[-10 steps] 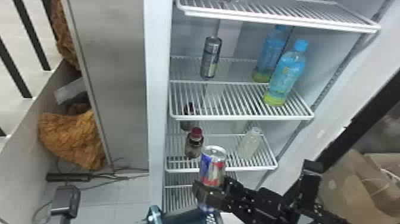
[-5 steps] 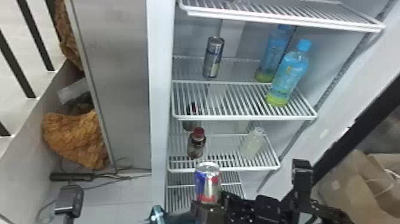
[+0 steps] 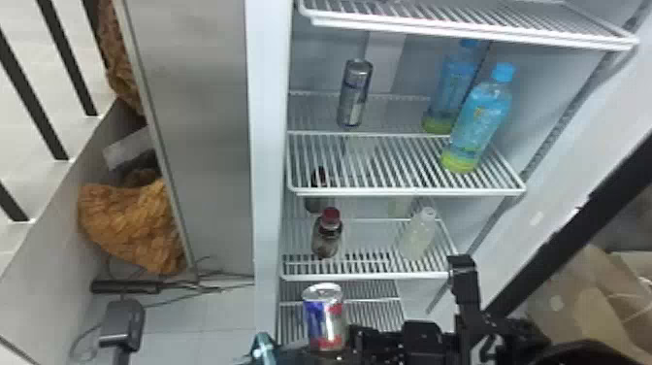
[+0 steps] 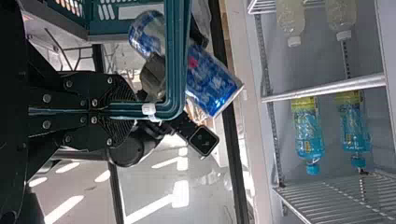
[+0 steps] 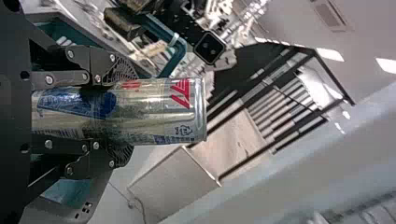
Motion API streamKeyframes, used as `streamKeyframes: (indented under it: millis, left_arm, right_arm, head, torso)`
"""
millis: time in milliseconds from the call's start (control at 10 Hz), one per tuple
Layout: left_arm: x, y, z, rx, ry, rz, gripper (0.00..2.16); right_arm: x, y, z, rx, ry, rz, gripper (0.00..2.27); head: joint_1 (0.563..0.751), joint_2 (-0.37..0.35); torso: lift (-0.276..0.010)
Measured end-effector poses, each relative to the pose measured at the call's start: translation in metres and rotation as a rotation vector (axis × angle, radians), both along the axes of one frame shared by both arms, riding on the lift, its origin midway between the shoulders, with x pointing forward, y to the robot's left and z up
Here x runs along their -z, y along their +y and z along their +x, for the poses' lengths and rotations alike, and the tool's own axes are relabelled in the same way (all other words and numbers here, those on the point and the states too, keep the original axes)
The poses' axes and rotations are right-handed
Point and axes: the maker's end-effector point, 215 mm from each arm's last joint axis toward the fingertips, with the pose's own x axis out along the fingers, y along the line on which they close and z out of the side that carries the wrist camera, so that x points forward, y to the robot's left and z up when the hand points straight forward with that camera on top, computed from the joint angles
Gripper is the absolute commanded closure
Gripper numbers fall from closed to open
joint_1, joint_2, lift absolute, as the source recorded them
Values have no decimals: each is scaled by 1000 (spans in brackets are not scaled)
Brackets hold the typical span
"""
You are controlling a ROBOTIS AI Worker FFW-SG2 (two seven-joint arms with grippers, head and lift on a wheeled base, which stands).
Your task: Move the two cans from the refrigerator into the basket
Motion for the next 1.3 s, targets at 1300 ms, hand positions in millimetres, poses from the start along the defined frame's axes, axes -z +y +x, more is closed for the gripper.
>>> streamKeyframes:
  millis: [1300]
  left_arm:
    - [-2, 2, 0, -11, 4, -11, 1197]
  right_arm:
    - [-52, -26, 57, 109, -294, -33, 122]
  head:
    - [695, -178]
  torso:
    - [-35]
